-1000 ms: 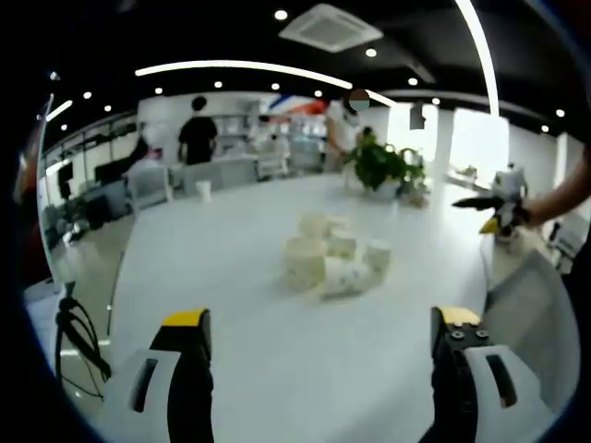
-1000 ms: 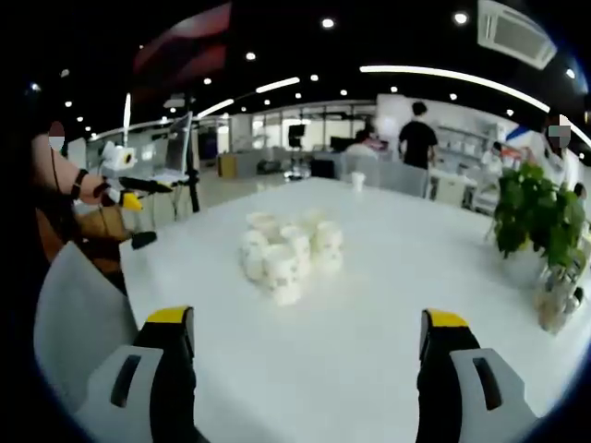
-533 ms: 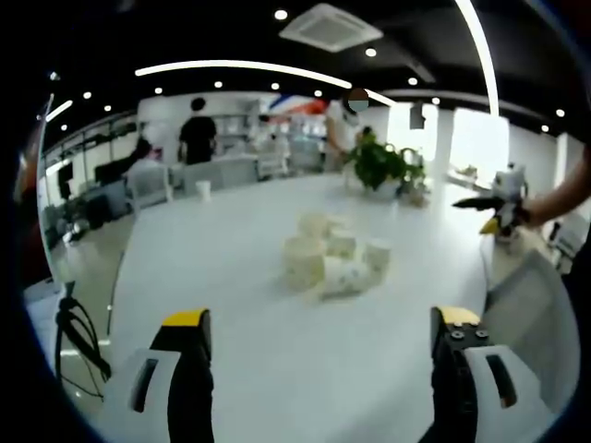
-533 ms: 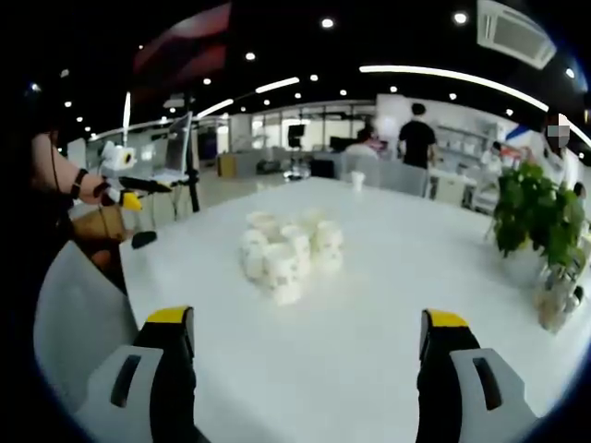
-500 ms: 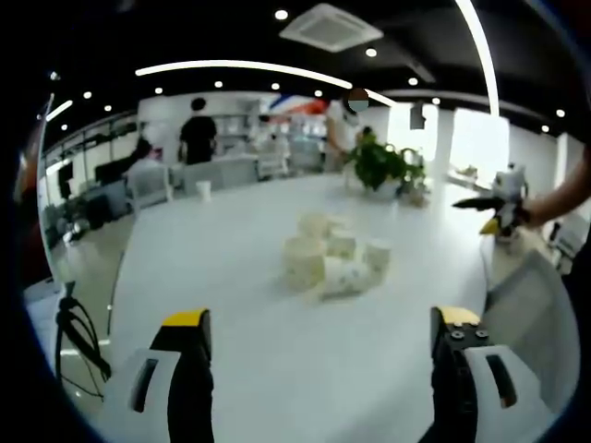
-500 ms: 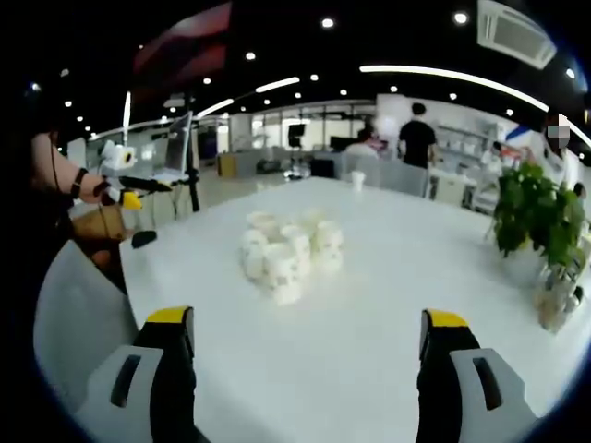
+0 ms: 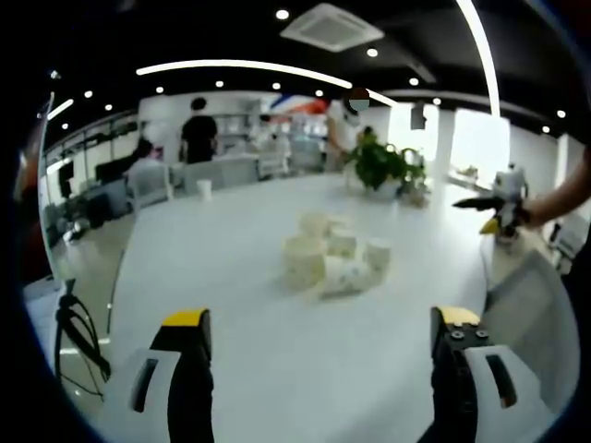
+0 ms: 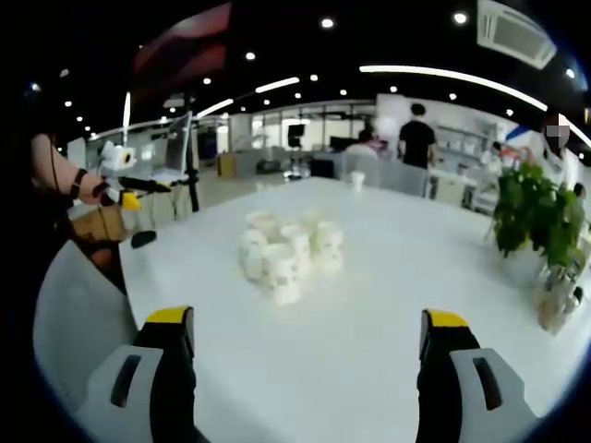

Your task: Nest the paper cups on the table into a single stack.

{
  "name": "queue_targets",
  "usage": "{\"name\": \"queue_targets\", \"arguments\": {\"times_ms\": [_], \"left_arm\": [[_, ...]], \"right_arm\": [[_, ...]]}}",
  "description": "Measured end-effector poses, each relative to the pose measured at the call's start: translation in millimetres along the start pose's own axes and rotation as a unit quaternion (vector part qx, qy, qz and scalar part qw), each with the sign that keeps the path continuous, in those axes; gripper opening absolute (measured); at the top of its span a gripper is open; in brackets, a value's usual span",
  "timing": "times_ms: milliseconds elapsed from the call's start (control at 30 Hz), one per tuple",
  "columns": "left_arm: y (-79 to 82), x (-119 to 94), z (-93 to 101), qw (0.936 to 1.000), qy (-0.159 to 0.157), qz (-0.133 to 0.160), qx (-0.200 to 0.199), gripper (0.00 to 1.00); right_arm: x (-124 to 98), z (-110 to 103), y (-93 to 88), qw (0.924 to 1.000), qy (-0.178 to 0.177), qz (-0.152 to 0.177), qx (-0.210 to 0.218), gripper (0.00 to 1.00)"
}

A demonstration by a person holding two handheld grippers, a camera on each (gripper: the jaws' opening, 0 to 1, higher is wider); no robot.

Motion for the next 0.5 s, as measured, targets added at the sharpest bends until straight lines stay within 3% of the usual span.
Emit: {"name": "queue_targets", "arguments": {"times_ms": [500], "left_arm": [[0.2, -0.3, 0.7, 1.0000, -0.001, 0.000, 0.001, 0.99]], "right_arm": [[-0.7, 0.0, -0.6, 1.0000, -0.001, 0.001, 0.000, 1.00]]}}
Point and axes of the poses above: the point that each gripper's makers call its tool centre point, and the gripper's own axes: x roughly forward along the fingers, z roughly to its right, y roughly out of its top, the point moved 5 cm from there along -x, roughly backward along the fingers, and after that the axes turned 4 degrees about -z, right-handed, at the moved point
